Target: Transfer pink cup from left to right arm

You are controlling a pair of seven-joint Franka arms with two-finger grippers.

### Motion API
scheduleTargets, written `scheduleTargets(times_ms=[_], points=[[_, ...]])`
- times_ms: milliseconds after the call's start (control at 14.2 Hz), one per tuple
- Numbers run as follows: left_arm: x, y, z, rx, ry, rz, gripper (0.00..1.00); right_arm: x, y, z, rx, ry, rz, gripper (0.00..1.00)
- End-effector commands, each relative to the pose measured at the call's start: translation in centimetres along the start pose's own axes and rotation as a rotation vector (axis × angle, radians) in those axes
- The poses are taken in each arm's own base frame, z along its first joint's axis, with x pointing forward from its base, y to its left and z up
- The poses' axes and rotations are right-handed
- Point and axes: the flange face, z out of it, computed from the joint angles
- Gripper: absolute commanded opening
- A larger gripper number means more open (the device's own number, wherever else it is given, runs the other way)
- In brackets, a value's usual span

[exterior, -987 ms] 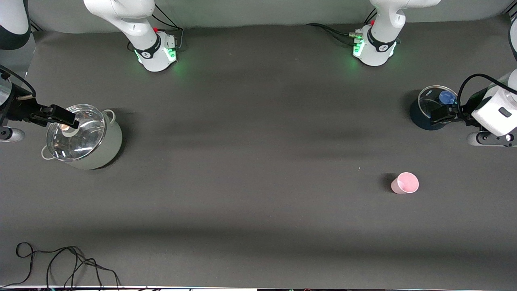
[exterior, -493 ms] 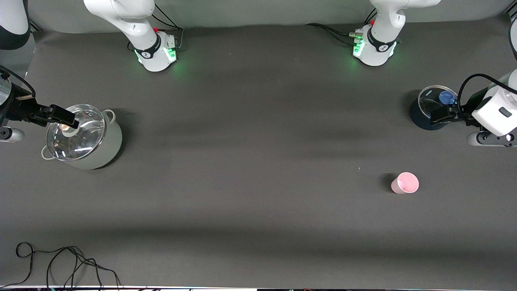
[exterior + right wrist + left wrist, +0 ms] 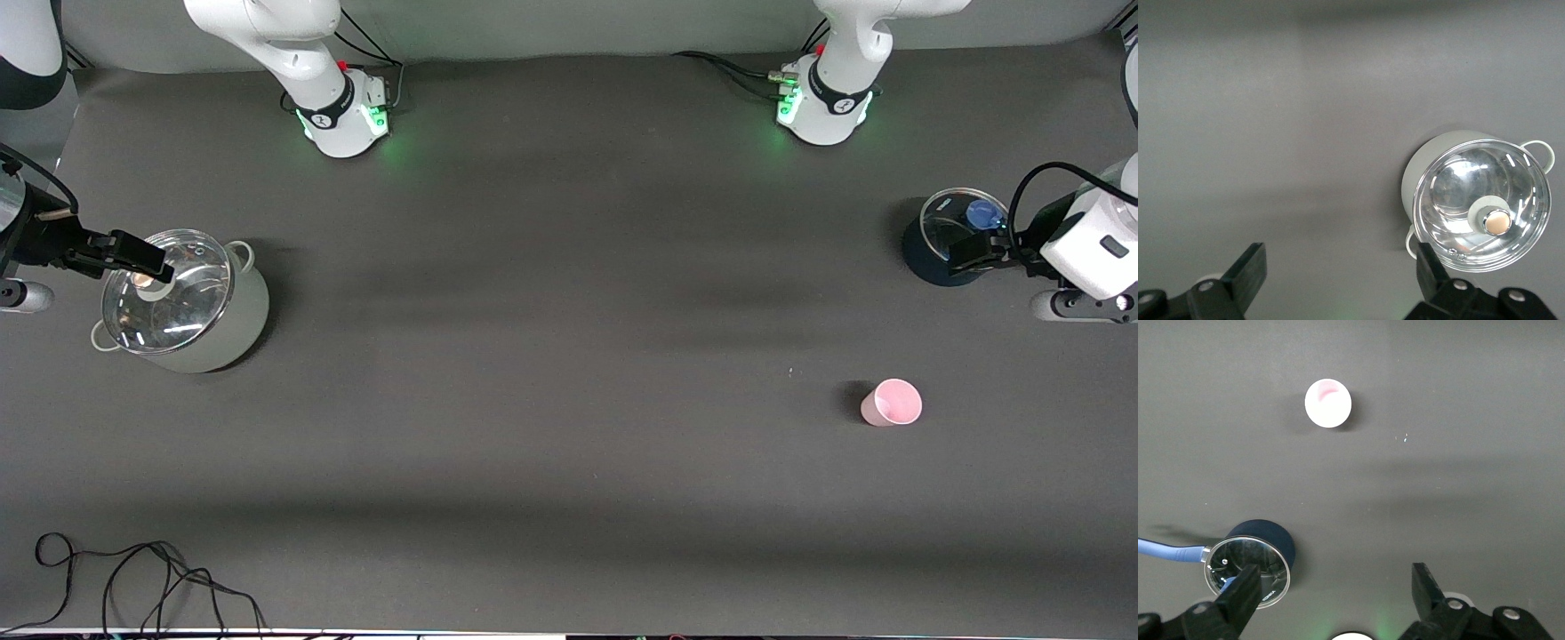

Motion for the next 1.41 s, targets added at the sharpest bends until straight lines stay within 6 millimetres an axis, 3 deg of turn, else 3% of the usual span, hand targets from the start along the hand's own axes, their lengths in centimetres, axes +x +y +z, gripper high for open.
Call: scheduleTargets(times_ms=[0, 493, 775, 916, 1339], points=[[0.0, -0.1, -0.7, 0.002, 0.008, 0.004, 1.00, 0.0, 0.1, -0.3, -0.003, -0.004, 0.001, 0.99], [0.9, -1.5, -0.3, -0.003, 0.045, -0.012, 1.00, 0.0, 0.1, -0.4, -0.003, -0.002, 0.003, 0.99], [2.1, -6.3, 0.9, -0.007, 0.064, 0.113, 1.00, 0.0, 0.1, -0.4, -0.003, -0.002, 0.003, 0.99], [3.2, -7.8, 2.3, -0.016, 0.070, 0.193, 1.00, 0.0, 0.1, -0.4, -0.003, -0.002, 0.003, 0.99], [6.3, -15.4, 7.1, -0.131, 0.085, 0.466, 1.00, 0.0, 0.1, -0.4, -0.003, -0.004, 0.003, 0.99]])
